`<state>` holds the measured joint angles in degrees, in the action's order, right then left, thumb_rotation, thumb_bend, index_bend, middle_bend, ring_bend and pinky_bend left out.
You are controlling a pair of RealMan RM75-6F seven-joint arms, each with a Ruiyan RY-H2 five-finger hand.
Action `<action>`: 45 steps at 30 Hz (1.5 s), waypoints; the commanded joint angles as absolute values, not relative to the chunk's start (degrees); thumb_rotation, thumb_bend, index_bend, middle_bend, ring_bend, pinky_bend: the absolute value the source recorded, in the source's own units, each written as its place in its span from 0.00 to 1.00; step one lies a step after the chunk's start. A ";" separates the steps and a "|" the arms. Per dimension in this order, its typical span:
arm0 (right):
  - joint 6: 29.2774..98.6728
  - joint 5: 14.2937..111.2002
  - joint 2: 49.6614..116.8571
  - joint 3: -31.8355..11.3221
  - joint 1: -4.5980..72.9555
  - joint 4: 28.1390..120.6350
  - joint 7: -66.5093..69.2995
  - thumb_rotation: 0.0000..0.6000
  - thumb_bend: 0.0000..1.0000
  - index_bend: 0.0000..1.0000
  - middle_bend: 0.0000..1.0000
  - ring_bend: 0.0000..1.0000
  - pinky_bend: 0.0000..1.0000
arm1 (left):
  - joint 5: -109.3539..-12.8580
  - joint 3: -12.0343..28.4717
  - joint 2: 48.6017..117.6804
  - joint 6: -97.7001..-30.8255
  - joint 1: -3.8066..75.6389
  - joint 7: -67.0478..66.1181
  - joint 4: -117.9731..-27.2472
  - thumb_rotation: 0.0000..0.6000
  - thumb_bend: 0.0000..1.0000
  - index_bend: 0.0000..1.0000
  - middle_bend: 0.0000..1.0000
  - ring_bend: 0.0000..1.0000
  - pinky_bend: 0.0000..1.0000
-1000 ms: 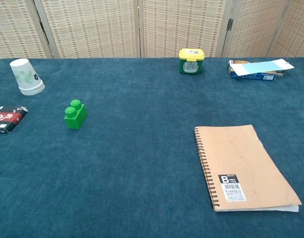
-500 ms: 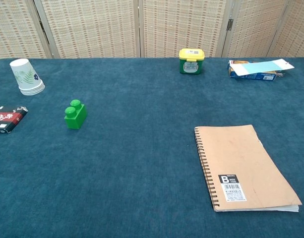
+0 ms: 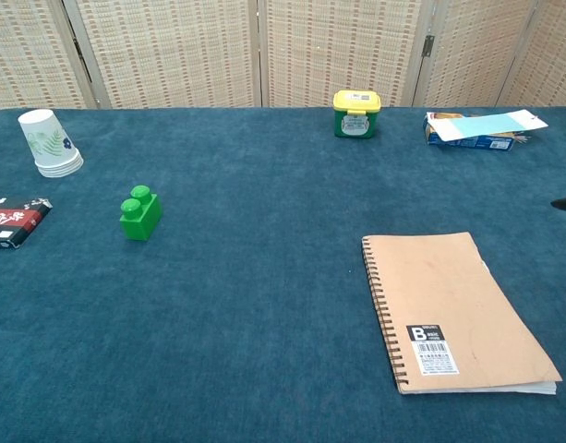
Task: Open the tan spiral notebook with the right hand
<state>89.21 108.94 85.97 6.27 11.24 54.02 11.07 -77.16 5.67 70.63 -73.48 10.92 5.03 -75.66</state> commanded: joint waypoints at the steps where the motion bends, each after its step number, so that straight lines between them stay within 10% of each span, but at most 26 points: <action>1: 88.09 109.05 88.11 7.32 11.97 51.49 12.35 1.00 0.26 0.43 0.06 0.00 0.00 | -77.29 5.66 70.52 -73.32 10.97 6.06 -75.73 1.00 0.24 0.27 0.14 0.12 0.24; 45: 87.00 107.08 97.09 9.76 15.29 42.42 12.55 1.00 0.26 0.38 0.02 0.00 0.00 | -76.41 6.13 70.32 -75.46 10.22 4.05 -76.66 1.00 0.24 0.26 0.14 0.12 0.24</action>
<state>87.07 107.15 97.04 9.78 15.22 42.38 12.51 -76.41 6.13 70.32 -75.46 10.22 4.05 -76.66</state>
